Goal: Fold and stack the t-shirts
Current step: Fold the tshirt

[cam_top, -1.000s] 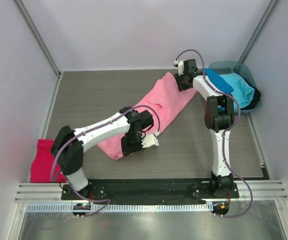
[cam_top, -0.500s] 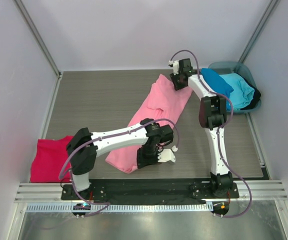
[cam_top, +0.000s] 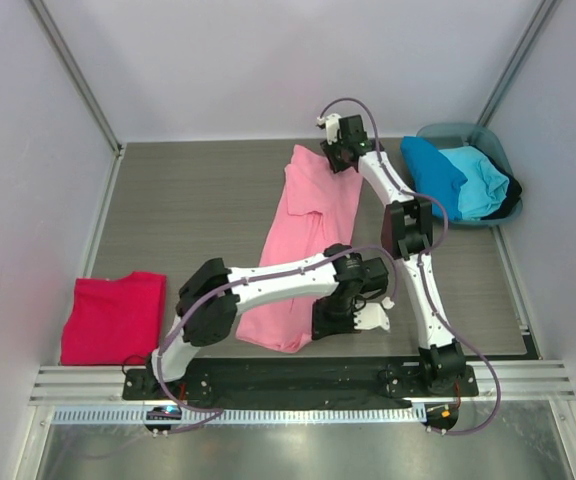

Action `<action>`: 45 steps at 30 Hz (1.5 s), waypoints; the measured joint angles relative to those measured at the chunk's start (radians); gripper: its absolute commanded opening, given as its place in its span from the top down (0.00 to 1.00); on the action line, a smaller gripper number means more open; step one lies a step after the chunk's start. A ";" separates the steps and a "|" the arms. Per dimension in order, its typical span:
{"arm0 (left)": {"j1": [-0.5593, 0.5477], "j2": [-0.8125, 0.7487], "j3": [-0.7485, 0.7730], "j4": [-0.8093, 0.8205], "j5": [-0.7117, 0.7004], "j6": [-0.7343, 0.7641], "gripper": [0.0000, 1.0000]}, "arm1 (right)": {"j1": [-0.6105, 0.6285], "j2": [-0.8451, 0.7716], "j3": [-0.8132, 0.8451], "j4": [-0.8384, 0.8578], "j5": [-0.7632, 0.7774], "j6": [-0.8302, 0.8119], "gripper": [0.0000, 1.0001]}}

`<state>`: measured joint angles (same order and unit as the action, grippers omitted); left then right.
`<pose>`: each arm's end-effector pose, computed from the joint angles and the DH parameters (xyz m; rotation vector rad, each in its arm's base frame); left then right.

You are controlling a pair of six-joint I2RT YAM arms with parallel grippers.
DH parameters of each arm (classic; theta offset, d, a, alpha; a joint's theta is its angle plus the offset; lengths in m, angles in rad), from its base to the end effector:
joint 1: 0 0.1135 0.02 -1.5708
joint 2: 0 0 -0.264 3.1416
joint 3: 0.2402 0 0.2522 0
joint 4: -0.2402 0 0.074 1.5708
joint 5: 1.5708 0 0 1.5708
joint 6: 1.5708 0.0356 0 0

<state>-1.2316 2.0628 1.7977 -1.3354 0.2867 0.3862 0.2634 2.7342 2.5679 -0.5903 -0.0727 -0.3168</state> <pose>0.1215 -0.3745 0.2318 -2.1475 -2.0576 0.3734 0.5724 0.1570 0.1616 -0.7001 2.2177 0.0578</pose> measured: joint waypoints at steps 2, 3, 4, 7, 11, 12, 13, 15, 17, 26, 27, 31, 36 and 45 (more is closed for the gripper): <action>-0.005 0.049 0.039 0.003 0.000 -0.011 0.95 | 0.011 0.011 0.007 0.032 0.000 -0.006 0.60; -0.006 0.069 0.056 0.003 0.000 -0.014 0.95 | 0.016 0.017 0.010 0.051 -0.002 -0.008 0.60; -0.006 0.085 0.068 0.004 0.000 -0.017 0.95 | 0.021 0.024 0.013 0.072 -0.003 -0.010 0.60; -0.006 0.125 0.100 0.006 0.000 -0.023 0.93 | 0.027 0.041 0.019 0.129 -0.015 -0.010 0.60; -0.004 0.151 0.143 0.006 -0.003 -0.040 0.78 | 0.029 0.063 0.024 0.209 -0.032 -0.006 0.60; -0.004 0.153 0.154 0.005 -0.005 -0.044 0.77 | 0.029 0.069 0.024 0.232 -0.036 -0.005 0.60; -0.005 0.153 0.170 0.001 -0.006 -0.048 0.74 | 0.029 0.075 0.026 0.251 -0.039 0.000 0.58; -0.005 0.153 0.214 -0.003 -0.014 -0.051 0.65 | 0.027 0.083 0.026 0.292 -0.045 0.013 0.55; -0.005 0.153 0.283 -0.007 -0.038 -0.058 0.47 | 0.021 0.084 0.026 0.311 -0.045 0.049 0.52; 0.121 -0.137 0.350 0.028 -0.174 -0.141 0.35 | -0.058 -0.347 -0.431 0.362 -0.024 0.322 0.47; 0.164 -0.197 0.315 0.045 -0.189 -0.162 0.35 | -0.067 -0.446 -0.524 0.370 -0.031 0.357 0.46; 0.418 -0.397 0.140 0.118 -0.200 -0.295 0.37 | -0.073 -0.893 -0.843 0.415 -0.083 0.508 0.45; 0.723 -0.514 -0.165 0.256 -0.122 -0.486 0.37 | -0.010 -1.237 -1.142 0.409 -0.213 0.669 0.47; 0.844 -0.633 -0.574 0.385 0.050 -0.716 0.41 | 0.054 -1.362 -1.798 0.236 -0.376 0.943 0.51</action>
<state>-0.3874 1.4296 1.2240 -0.9508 0.3367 -0.3298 0.3172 1.3720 0.7704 -0.3546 -0.4484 0.6258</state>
